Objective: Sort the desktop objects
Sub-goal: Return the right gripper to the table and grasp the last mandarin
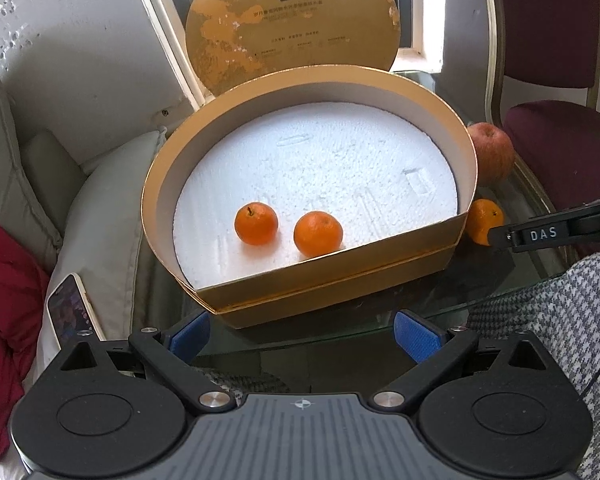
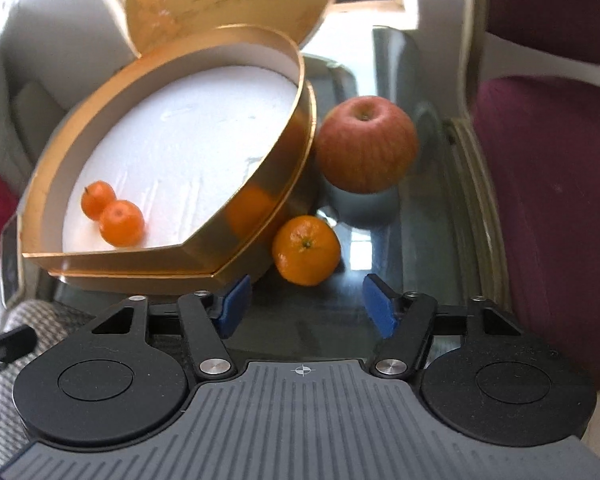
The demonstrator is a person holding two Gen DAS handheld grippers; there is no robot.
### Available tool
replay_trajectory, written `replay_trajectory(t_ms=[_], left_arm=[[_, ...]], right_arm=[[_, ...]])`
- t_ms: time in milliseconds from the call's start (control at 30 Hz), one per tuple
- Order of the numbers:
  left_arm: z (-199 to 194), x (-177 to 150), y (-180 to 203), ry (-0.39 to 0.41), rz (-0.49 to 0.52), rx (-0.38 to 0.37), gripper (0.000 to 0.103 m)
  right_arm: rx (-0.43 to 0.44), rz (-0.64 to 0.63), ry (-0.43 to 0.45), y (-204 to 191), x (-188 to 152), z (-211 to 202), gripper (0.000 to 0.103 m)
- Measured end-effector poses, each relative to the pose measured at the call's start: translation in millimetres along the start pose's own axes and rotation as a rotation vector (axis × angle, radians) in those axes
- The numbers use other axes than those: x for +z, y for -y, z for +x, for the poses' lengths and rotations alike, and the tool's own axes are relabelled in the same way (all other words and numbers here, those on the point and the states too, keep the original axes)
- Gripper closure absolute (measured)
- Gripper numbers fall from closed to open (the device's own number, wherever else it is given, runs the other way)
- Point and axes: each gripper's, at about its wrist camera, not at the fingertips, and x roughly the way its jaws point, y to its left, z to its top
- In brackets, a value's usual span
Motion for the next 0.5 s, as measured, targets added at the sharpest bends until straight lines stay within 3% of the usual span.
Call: replay_trajectory(t_ms=[500], left_arm=[[15.4, 3.7, -2.7, -0.045, -0.006, 0.002, 0.003]], right_arm=[[-0.003, -0.154, -0.042, -3.9, 13.9, 42.1, 0.042]])
